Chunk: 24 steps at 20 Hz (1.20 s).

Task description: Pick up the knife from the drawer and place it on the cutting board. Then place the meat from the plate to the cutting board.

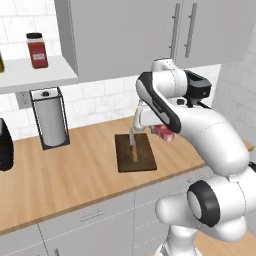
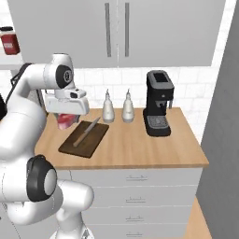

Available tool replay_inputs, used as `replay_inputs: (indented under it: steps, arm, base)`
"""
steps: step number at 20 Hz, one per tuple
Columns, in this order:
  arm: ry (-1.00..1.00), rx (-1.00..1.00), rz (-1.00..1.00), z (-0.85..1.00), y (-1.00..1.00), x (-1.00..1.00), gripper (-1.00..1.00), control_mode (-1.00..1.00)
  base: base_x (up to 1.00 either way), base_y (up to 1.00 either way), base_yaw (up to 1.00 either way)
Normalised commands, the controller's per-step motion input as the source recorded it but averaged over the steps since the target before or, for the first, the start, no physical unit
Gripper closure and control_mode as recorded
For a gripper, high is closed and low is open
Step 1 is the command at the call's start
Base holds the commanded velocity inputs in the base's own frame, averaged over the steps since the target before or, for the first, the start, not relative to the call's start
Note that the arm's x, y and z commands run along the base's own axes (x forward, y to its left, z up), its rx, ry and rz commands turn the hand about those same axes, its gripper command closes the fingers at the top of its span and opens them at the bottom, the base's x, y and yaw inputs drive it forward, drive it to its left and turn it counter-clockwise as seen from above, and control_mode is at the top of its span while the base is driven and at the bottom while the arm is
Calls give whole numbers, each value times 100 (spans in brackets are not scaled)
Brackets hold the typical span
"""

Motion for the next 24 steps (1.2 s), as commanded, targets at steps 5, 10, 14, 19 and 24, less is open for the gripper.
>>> replay_inputs:
  steps: [5, 10, 14, 19, 24]
  arm:
    - [0, 0, 5, -3, -2, 8, 100, -100]
    - [5, 1, -3, -79, -16, 77, 100, -100]
    - [5, 4, -10, -100, -2, 100, 100, -100]
    - [0, 6, -11, -98, 0, 91, 100, -100]
    - [0, 0, -9, -79, 0, 62, 100, -100]
  base:
    - [22, -6, 18]
    - [0, 0, 0]
    - [0, 0, 0]
    - [0, 0, 0]
    - [0, 0, 0]
